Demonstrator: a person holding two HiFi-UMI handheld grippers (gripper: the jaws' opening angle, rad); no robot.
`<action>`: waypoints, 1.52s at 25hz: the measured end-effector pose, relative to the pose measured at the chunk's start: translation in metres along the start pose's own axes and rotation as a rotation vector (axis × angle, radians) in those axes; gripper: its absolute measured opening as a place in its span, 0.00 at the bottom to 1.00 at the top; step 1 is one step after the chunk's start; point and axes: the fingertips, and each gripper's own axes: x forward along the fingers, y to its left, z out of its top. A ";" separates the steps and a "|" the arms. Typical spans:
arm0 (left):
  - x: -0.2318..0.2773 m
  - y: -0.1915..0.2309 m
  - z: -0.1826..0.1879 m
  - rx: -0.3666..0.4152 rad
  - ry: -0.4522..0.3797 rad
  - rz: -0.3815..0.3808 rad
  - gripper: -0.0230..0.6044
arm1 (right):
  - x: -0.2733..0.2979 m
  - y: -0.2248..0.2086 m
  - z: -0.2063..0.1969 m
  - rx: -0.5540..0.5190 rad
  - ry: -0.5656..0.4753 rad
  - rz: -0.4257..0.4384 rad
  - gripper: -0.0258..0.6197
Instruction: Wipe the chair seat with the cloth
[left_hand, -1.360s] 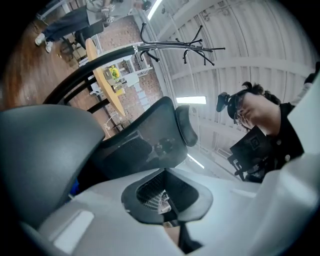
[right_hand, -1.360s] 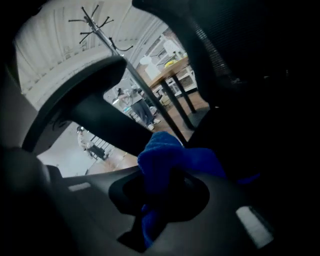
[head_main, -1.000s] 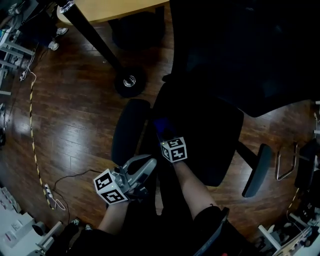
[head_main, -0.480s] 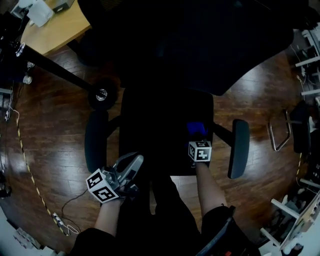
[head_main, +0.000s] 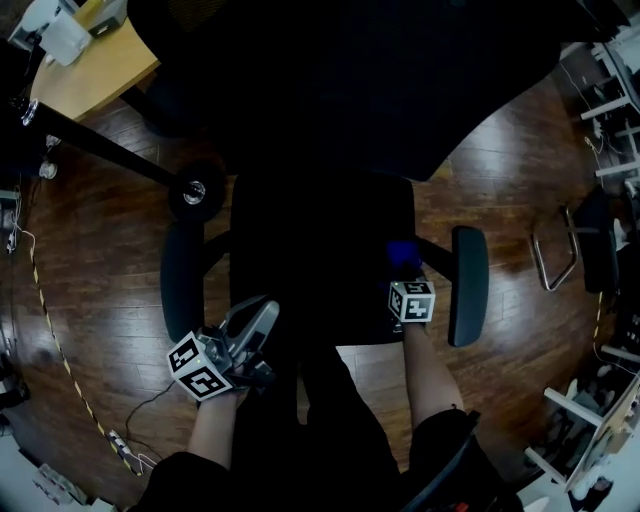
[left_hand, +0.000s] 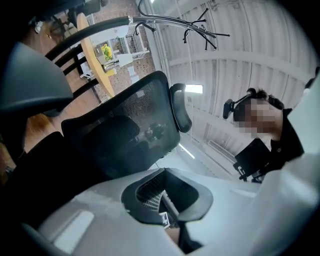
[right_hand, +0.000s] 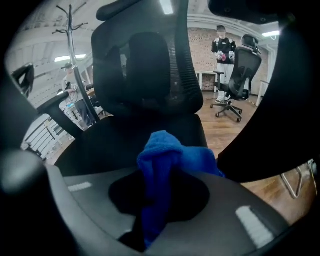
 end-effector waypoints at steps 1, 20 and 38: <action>-0.004 0.000 0.002 0.000 -0.011 0.006 0.04 | -0.001 0.002 -0.001 -0.016 -0.001 -0.005 0.13; -0.115 0.017 0.062 0.045 -0.206 0.155 0.04 | 0.067 0.393 -0.015 -0.142 0.049 0.530 0.13; -0.056 0.024 0.040 0.032 0.010 0.038 0.04 | 0.032 0.179 -0.055 -0.071 0.085 0.218 0.13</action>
